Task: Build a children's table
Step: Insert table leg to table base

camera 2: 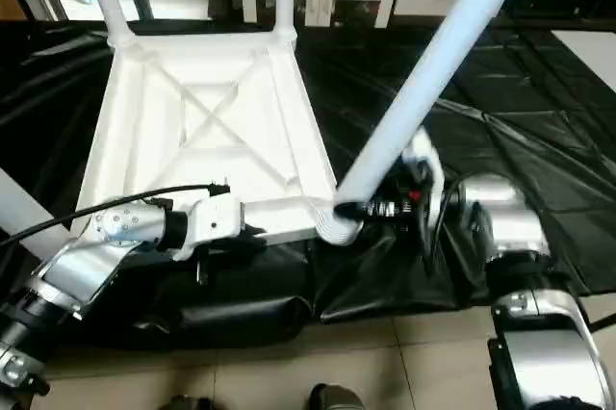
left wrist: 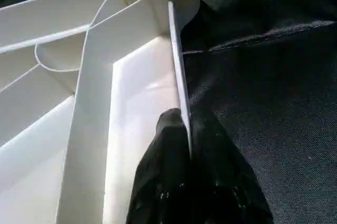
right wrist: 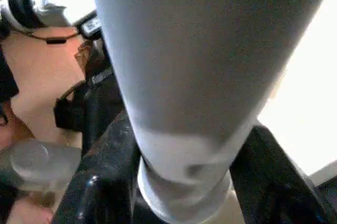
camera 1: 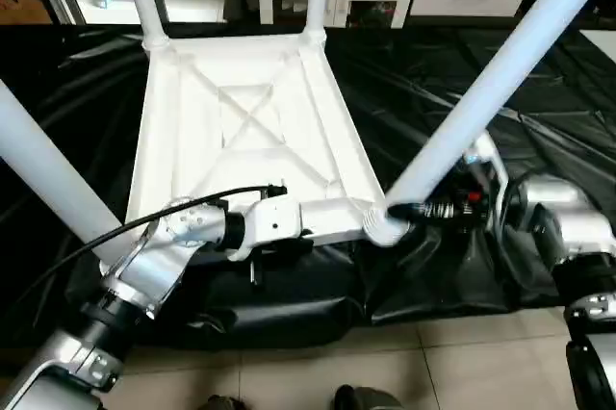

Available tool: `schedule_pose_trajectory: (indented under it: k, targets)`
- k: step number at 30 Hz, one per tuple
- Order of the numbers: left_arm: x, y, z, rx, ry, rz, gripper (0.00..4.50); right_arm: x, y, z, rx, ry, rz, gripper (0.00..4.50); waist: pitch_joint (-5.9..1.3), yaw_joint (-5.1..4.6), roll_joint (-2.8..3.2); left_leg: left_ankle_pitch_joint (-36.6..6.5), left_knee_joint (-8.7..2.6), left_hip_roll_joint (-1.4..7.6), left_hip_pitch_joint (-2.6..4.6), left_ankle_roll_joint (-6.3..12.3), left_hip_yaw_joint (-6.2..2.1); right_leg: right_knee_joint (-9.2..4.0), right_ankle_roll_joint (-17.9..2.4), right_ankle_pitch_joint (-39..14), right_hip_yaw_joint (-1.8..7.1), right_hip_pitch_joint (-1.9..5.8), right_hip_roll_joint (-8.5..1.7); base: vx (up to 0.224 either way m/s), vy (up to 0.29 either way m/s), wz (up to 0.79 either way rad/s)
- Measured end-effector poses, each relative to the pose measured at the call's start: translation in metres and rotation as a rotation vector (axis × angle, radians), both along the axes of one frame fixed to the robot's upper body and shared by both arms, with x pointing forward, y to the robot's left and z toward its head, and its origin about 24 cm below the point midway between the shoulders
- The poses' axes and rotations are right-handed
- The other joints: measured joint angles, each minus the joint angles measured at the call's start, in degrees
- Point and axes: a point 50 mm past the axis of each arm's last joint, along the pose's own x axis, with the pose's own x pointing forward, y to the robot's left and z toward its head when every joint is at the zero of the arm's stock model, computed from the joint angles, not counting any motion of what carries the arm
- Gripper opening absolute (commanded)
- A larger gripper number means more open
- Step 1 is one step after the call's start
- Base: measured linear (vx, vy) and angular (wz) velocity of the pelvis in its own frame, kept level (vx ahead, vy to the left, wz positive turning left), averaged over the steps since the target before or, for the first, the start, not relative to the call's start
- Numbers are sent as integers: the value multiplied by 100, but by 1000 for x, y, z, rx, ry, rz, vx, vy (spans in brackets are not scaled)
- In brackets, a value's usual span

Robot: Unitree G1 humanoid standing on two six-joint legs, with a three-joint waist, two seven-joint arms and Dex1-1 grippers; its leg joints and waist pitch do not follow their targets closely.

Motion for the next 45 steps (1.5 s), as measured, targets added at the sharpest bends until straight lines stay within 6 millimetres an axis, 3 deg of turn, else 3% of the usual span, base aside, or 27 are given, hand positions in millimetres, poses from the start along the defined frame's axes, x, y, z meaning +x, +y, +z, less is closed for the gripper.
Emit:
schedule_pose_trajectory:
  k: [3,8,13,23,34,45]
  targets:
    - [1,1,2,-12,26,-5,58,2,-1,1,-6,-59,-30,196,11,-5,-6,-13,-4,0,-2,-21,-1,2,12,-7,0,-2,0,0,0,0]
    - [1,-2,6,-56,48,-38,86,5,-2,1,4,-70,-64,196,51,-3,-24,5,-3,0,-12,8,9,-5,20,-16,8,-6,-1,0,0,0]
    - [2,-6,13,-71,95,-57,106,7,2,7,21,-93,-36,196,110,-15,-79,4,-3,6,-48,13,35,2,16,-16,18,-57,-1,0,0,0]
    - [7,-14,15,43,45,-75,106,7,4,10,-26,-190,-6,196,146,-12,-43,5,-3,8,-35,10,48,20,13,-14,25,-60,-4,0,0,0]
    - [11,-10,16,71,40,-50,18,7,3,10,-50,-225,17,196,158,-30,-49,-13,-3,8,-16,-21,49,49,11,-13,28,-58,-5,0,0,0]
    - [10,-5,17,68,61,-56,0,4,0,9,-73,-203,66,196,159,-8,-46,4,1,9,-19,7,60,44,-1,-23,31,-55,-8,0,0,0]
